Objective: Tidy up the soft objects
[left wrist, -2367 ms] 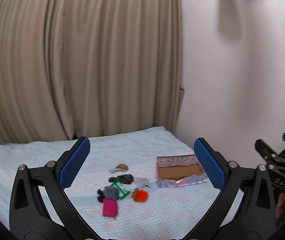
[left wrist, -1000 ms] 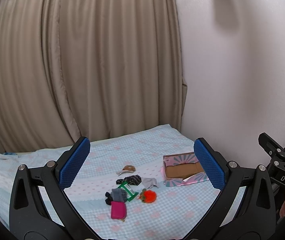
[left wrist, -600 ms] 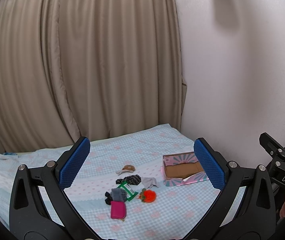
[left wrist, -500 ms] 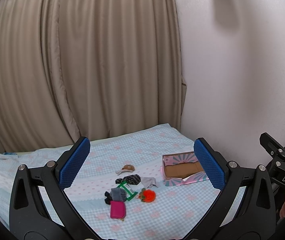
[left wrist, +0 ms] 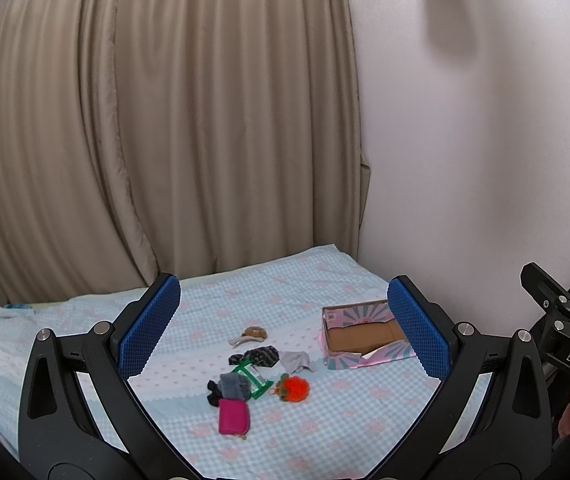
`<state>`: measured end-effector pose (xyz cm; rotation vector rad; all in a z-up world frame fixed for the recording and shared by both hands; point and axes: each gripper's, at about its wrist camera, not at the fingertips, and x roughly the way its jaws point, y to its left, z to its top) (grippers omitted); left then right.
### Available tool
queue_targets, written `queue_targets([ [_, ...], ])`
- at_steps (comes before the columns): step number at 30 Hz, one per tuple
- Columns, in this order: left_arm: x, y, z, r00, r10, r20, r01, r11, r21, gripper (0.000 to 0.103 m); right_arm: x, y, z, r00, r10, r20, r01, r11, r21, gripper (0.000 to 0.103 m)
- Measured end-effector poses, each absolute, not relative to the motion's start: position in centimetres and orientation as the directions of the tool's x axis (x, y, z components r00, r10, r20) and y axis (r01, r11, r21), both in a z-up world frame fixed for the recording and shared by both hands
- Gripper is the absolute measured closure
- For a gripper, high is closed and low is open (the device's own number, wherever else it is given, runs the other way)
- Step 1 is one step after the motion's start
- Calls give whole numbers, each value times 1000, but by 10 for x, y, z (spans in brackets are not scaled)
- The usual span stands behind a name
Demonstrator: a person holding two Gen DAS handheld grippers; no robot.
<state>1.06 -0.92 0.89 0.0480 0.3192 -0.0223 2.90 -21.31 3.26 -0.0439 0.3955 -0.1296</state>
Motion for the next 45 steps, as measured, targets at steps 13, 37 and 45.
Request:
queue_targets([
  [13,10,-5,9,955,31,-296,-21,999,35,0,29,-217,34,928,-112,-356,100,994,-53,0],
  [37,93,106,-151,818,50,-573,-51,999,15,0,104,-156,-87,851,-27,-524,-4,998,-59,0],
  [45,147,138,-250,735,-5,-678,9,1000,3,0,154,-99,-169,795,-12,-607,-17,999,-42,0],
])
